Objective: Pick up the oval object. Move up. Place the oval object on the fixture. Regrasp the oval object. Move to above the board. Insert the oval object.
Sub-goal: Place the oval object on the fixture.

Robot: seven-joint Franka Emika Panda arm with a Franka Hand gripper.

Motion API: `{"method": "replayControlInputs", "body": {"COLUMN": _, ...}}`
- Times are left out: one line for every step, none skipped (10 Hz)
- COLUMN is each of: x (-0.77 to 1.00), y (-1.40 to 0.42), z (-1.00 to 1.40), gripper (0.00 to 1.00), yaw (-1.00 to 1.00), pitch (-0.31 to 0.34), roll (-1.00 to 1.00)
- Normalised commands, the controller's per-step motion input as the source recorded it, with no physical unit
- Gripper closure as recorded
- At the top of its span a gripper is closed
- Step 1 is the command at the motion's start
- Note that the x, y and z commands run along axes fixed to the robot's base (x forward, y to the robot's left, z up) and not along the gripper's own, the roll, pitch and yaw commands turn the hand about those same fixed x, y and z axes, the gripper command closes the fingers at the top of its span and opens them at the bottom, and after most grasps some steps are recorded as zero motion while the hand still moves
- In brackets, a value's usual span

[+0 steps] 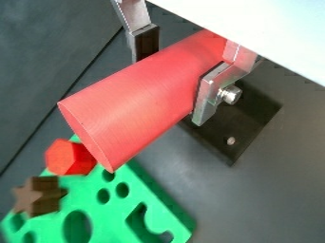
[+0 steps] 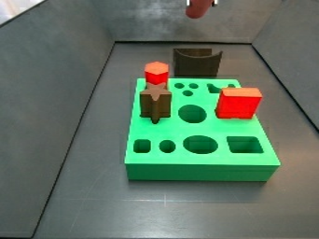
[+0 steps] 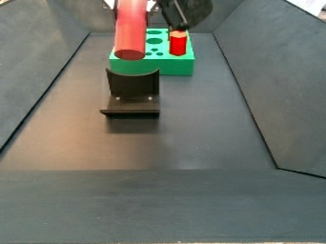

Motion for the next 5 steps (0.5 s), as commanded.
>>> {"method": "replayControlInputs", "body": {"x": 0.09, "y": 0.05, "z": -0.02, "gripper": 1.00, "yaw": -0.08, "pitch": 0.090, "roll": -0.37}}
{"method": "replayControlInputs", "body": {"x": 0.08, "y": 0.03, "z": -0.01, "gripper": 1.00, "yaw": -0.08, "pitch": 0.077, "roll": -0.25}}
{"method": "replayControlInputs", "body": {"x": 0.13, "y": 0.13, "z": -1.00, "gripper": 1.00, "yaw": 0.03, "pitch": 0.242, "roll": -1.00}}
{"method": "replayControlInputs", "body": {"x": 0.13, "y": 0.14, "z": -1.00, "gripper": 1.00, "yaw": 0.03, "pitch": 0.236, "roll": -1.00}}
{"method": "replayControlInputs", "body": {"x": 0.14, "y": 0.14, "z": -1.00, "gripper": 1.00, "yaw": -0.06, "pitch": 0.259, "roll": -0.91}}
